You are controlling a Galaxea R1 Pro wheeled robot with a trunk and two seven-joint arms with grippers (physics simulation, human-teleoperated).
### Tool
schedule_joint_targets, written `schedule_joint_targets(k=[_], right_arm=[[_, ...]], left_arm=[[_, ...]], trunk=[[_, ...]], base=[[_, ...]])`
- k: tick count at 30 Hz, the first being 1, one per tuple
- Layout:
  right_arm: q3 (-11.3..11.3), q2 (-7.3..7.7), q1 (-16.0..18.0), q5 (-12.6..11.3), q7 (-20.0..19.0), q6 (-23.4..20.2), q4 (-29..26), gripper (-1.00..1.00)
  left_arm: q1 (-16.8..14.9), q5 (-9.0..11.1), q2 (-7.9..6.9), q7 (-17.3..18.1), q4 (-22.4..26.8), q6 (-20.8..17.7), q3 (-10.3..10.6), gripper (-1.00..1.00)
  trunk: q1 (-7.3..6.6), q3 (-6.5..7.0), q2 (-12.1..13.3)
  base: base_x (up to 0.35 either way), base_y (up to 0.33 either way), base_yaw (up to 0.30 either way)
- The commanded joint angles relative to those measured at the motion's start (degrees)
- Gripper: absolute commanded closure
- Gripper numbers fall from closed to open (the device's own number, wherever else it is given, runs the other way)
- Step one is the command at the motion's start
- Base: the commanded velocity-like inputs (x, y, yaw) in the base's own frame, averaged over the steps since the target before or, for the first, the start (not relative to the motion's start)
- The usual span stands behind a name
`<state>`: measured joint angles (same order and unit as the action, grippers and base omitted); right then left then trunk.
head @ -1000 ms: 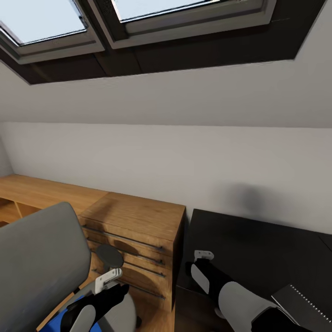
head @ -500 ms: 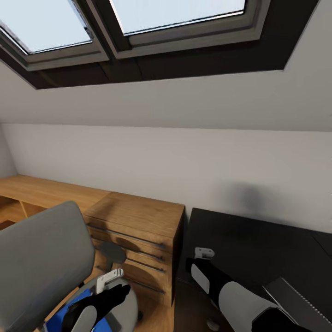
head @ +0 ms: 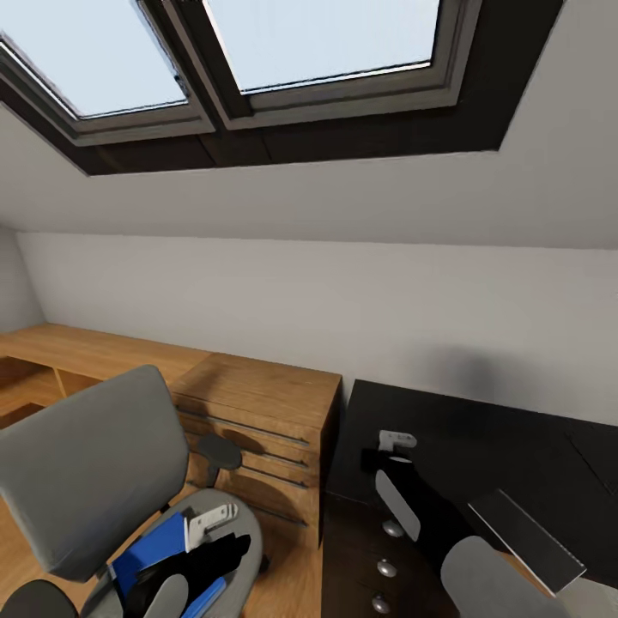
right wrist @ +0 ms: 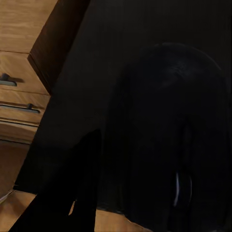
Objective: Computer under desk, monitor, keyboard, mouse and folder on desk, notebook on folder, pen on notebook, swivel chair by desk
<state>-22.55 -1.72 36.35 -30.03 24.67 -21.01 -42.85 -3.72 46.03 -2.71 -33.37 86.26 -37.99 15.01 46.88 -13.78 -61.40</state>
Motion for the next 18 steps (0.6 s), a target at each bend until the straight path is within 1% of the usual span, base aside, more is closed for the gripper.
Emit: schedule_joint_targets(k=[1, 3, 5, 6, 8, 9, 12, 14, 18], right_arm=[[-0.2, 0.98, -1.7, -0.6, 1.3, -1.0, -4.0, 1.00], [-0.2, 2.31, -4.4, -0.7, 2.5, -2.3, -9.8, 1.00], [-0.2, 2.83, -5.4, -1.2, 2.9, -2.8, -12.1, 1.00], [-0.2, 3.21, -6.2, -2.8, 3.2, -3.1, -14.2, 1.00], [-0.1, 3.28, -6.4, -4.3, 3.4, -3.1, -15.3, 1.00], [-0.1, 3.32, -6.4, -5.1, 3.5, -3.1, -15.8, 1.00], [0.3, 3.37, -6.5, -6.6, 4.3, -3.2, -16.6, 1.00], [0.5, 3.40, -6.5, -6.9, 4.6, -3.2, -16.8, 1.00], [0.7, 3.47, -6.5, -7.0, 4.8, -3.0, -16.8, 1.00]], left_arm=[[-0.1, 0.5, -0.07, -0.6, 0.1, 0.0, 0.2, -1.00], [-0.1, 0.2, -0.06, -0.7, 0.1, 0.1, 0.3, -1.00], [-0.1, -0.3, 0.00, -0.7, 0.1, 0.1, 0.4, -1.00], [-0.1, -2.5, 0.06, -1.0, 0.1, 0.1, 1.8, -1.00], [-0.1, -4.7, 0.09, -2.2, 0.1, 0.2, 3.9, -1.00], [-0.1, -5.4, 0.11, -2.9, 0.1, 0.2, 4.7, -1.00], [-0.1, -6.4, 0.15, -4.3, 0.1, 0.2, 5.9, -1.00], [-0.1, -6.5, 0.16, -4.5, 0.1, 0.2, 6.1, -1.00], [-0.1, -6.6, 0.08, -4.8, -0.1, 0.3, 6.3, -1.00]], trunk=[[-0.22, 0.11, 0.4], [-0.66, 0.46, 1.2], [-1.10, 0.82, 2.0], [-1.32, 1.00, 2.4], [-1.76, 1.36, 3.2], [-1.98, 1.54, 3.6], [-2.64, 2.08, 4.8], [-3.08, 2.44, 5.6], [-3.08, 2.44, 5.6]], base=[[-0.013, 0.000, 0.000], [-0.009, 0.000, 0.000], [-0.005, 0.000, 0.000], [0.000, 0.000, 0.000], [0.000, 0.000, 0.000], [0.000, 0.000, 0.000], [0.000, 0.000, 0.000], [0.000, 0.000, 0.000], [0.000, 0.000, 0.000]])
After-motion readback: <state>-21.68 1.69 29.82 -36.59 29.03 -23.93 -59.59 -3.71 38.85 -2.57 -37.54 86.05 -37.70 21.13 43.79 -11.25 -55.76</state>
